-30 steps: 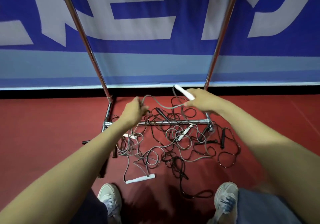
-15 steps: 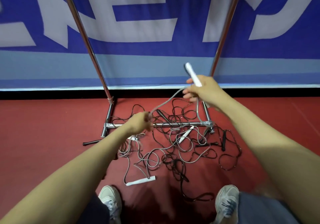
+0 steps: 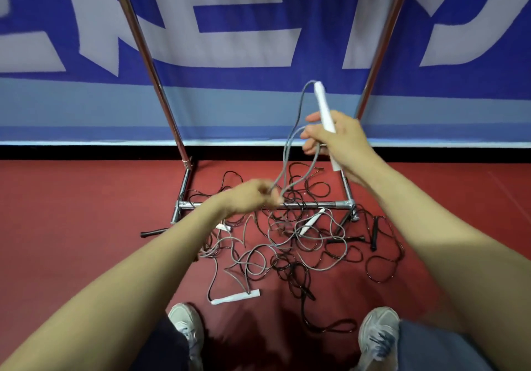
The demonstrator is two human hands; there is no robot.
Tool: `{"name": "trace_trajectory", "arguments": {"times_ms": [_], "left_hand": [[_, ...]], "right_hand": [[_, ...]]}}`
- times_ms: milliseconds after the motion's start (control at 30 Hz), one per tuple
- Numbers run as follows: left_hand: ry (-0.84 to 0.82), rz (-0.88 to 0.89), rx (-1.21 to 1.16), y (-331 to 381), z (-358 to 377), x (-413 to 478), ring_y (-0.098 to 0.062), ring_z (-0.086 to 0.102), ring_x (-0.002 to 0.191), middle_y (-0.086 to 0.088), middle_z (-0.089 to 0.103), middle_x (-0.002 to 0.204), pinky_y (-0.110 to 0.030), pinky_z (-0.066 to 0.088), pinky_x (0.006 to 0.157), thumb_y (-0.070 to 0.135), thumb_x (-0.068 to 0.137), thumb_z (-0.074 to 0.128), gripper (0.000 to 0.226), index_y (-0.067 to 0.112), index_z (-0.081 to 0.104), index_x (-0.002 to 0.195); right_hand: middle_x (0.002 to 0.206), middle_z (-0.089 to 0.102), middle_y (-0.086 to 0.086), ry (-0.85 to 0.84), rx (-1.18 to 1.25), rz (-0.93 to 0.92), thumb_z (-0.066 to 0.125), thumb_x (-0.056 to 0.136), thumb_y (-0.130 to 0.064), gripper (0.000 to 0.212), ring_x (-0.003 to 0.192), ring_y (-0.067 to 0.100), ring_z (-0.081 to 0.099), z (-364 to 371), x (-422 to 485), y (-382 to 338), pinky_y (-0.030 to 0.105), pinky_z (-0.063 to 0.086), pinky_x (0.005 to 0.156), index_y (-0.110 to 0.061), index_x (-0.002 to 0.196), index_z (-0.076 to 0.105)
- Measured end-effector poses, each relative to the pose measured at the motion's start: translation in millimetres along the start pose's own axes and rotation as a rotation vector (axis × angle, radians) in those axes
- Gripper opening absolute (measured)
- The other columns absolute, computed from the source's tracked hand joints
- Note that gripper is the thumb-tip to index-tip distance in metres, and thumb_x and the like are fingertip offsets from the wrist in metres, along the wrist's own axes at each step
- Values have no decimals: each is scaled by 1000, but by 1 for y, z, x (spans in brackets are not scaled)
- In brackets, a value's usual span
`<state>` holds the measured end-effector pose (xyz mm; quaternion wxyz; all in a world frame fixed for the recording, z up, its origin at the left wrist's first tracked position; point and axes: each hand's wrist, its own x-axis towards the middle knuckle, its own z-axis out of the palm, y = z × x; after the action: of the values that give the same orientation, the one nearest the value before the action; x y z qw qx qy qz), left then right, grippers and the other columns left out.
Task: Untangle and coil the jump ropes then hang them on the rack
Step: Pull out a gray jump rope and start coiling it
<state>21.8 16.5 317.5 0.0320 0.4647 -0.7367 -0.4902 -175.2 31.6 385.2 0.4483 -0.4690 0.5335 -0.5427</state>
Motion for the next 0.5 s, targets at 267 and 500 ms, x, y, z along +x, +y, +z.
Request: {"name": "trace_trajectory", "arguments": {"times_ms": [267, 500], "left_hand": [[402, -35, 159, -8, -18, 5, -15, 56, 65, 2, 60, 71, -30, 49, 71, 23, 99, 52, 14, 10, 58, 98], [431, 244, -349, 35, -2, 5, -7, 45, 49, 4, 51, 63, -23, 37, 51, 16, 96, 57, 12, 19, 47, 91]], "right_hand": [[103, 62, 8, -311, -1122, 96, 61, 93, -23, 30, 79, 22, 53, -18, -7, 26, 31, 38, 64, -13, 121, 57], [73, 65, -1, -351, -520, 76, 57, 92, -2, 11, 60, 3, 64, 13, -8, 30, 17, 50, 64, -10, 100, 57]]}}
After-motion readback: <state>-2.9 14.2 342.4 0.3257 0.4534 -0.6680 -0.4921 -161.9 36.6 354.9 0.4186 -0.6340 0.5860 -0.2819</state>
